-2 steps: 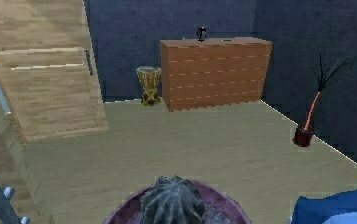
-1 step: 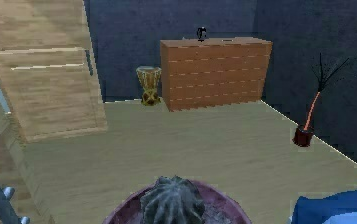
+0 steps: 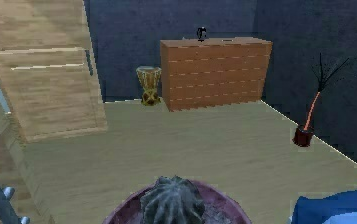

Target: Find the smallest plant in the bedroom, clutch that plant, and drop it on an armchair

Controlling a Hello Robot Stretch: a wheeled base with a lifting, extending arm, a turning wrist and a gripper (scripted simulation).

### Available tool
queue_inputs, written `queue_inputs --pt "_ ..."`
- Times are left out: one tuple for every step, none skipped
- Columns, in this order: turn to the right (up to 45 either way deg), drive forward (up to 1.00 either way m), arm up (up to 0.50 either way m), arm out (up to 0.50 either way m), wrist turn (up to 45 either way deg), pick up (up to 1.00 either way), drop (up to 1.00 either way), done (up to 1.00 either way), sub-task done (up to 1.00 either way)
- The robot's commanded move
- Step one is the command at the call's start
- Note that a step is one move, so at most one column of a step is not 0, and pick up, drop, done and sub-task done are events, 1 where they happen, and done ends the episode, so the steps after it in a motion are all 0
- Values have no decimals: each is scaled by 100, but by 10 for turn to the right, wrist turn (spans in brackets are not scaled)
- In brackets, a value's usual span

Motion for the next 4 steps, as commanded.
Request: queue_inputs --pt "90 0 0 0 0 0 0 0 0" --pt "0 65 0 0 0 0 0 0 0" --pt "-450 0 0 0 0 0 0 0 0" --pt "-30 0 0 0 0 0 0 0 0"
